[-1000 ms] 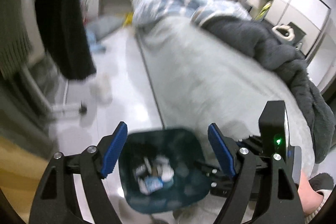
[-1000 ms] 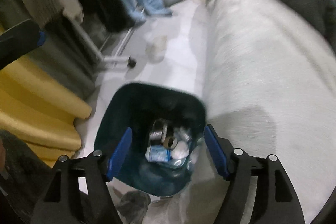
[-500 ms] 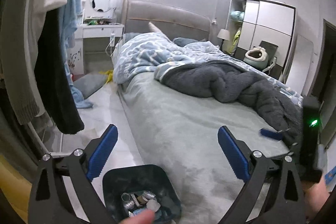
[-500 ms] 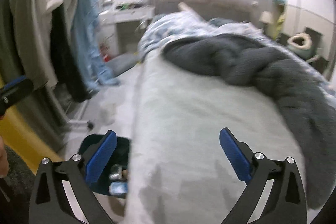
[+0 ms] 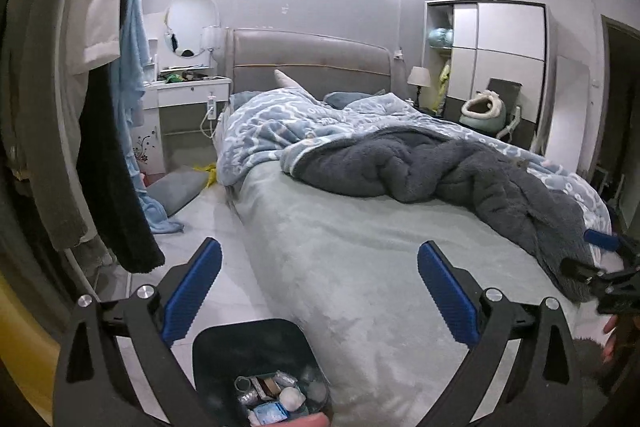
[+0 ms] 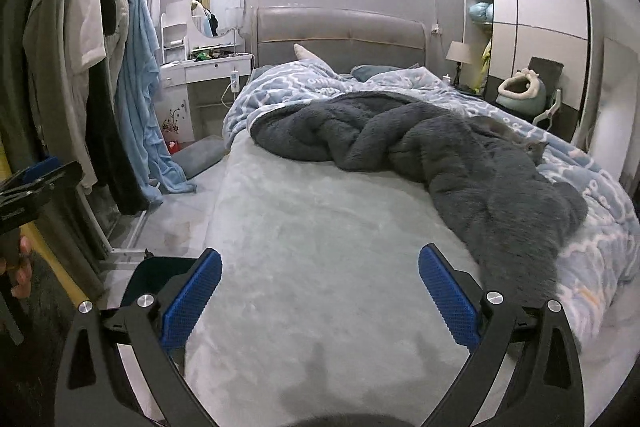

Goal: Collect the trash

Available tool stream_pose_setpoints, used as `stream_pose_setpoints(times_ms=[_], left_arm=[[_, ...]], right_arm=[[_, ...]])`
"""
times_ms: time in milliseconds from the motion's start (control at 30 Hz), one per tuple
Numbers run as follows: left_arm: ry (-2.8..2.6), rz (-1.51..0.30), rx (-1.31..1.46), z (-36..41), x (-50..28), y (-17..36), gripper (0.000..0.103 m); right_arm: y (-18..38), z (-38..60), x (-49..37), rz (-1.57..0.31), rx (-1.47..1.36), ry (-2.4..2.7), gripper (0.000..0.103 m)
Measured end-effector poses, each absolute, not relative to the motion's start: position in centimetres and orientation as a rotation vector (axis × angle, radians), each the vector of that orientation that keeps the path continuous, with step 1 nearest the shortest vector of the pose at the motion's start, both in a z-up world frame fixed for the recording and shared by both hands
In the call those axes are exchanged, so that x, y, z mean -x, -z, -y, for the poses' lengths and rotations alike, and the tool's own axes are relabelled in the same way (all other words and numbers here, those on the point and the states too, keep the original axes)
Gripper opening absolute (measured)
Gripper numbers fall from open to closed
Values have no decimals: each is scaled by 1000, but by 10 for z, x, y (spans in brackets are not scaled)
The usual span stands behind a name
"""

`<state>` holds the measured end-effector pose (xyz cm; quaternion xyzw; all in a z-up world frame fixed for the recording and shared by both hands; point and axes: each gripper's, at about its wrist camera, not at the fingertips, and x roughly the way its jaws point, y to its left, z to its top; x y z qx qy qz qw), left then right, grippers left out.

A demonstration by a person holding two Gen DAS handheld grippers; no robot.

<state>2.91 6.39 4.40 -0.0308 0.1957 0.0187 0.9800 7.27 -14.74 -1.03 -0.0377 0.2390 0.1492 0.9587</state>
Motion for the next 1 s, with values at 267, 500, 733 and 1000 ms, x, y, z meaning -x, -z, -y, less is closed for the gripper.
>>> stream_pose_setpoints(times_ms=[267, 500, 733, 1000], left_arm=[[-41, -435, 24, -56, -33, -31, 100], [-21, -450, 13, -53, -33, -25, 100], [-27, -463, 14, -55, -35, -23, 100], [-35, -481, 13, -55, -37, -19, 100]], right_arm=[[27, 169, -67, -484, -9, -314, 100], [29, 173, -65, -472, -20, -318, 100], [31, 176, -63, -476, -11, -319, 100], [30, 180, -65, -482, -31, -319, 100]])
